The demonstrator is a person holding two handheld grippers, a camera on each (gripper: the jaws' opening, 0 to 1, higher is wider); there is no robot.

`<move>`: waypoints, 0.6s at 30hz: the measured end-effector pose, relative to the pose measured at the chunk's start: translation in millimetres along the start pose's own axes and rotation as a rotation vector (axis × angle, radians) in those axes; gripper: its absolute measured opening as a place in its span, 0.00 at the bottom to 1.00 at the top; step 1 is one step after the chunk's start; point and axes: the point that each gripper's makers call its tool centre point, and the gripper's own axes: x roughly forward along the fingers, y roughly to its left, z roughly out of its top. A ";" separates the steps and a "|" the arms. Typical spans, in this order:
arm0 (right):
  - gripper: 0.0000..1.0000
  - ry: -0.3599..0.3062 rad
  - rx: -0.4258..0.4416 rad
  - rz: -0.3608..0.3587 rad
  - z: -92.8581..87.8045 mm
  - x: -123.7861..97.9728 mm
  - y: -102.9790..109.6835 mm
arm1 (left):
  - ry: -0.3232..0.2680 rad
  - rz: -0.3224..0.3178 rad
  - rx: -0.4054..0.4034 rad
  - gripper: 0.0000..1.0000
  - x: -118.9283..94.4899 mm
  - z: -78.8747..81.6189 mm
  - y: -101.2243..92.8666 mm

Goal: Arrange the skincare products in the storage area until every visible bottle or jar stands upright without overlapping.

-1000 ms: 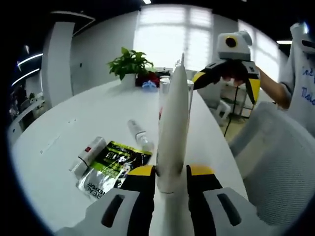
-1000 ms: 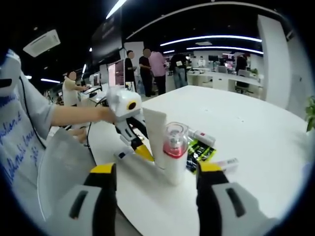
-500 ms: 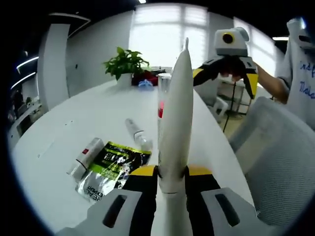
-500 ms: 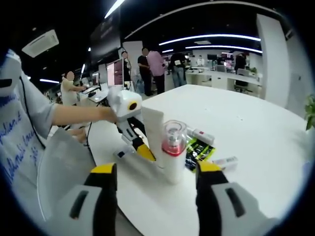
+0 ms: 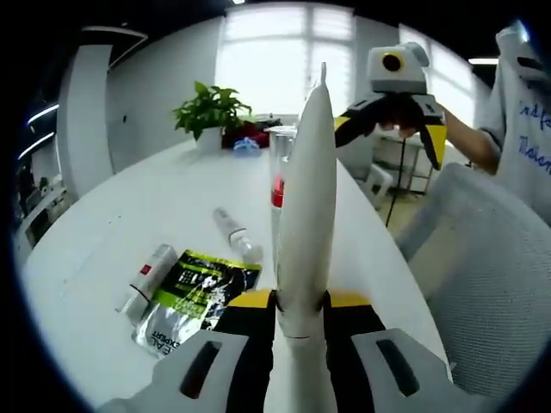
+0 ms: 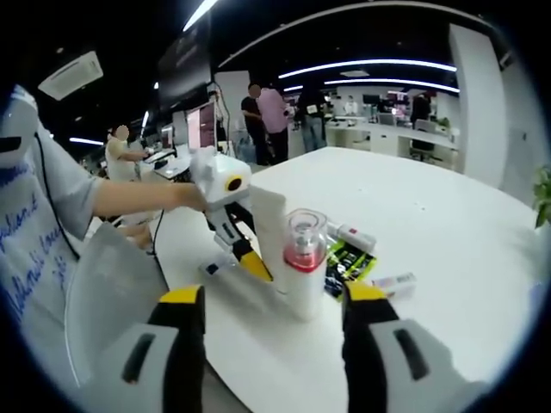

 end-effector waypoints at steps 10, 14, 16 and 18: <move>0.66 -0.001 0.002 -0.002 -0.3 0.2 0.8 | -0.013 0.010 0.018 0.20 -1.9 4.5 0.0; 0.67 0.001 0.002 -0.004 -0.2 0.3 0.5 | -0.015 0.030 0.021 0.22 -9.9 7.7 -1.8; 0.68 0.000 0.001 -0.005 0.6 0.4 0.5 | -0.026 0.049 0.012 0.23 -15.6 10.7 -1.2; 0.68 0.000 0.000 -0.003 1.2 0.6 1.2 | -0.031 0.066 0.006 0.25 -20.3 13.6 -1.6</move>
